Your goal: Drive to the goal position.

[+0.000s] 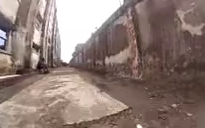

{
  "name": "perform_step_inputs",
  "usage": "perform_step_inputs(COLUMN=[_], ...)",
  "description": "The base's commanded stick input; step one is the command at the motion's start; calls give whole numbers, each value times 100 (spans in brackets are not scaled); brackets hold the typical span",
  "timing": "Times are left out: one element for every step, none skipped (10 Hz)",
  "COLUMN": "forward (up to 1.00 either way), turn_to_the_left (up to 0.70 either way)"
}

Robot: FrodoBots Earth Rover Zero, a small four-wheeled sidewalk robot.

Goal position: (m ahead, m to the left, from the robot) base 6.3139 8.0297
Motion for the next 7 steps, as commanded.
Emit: perform_step_inputs(forward=[85, 85, 85, 85, 85, 85, 85], turn_to_the_left=[34, 34, 34, 33, 22, 0, 0])
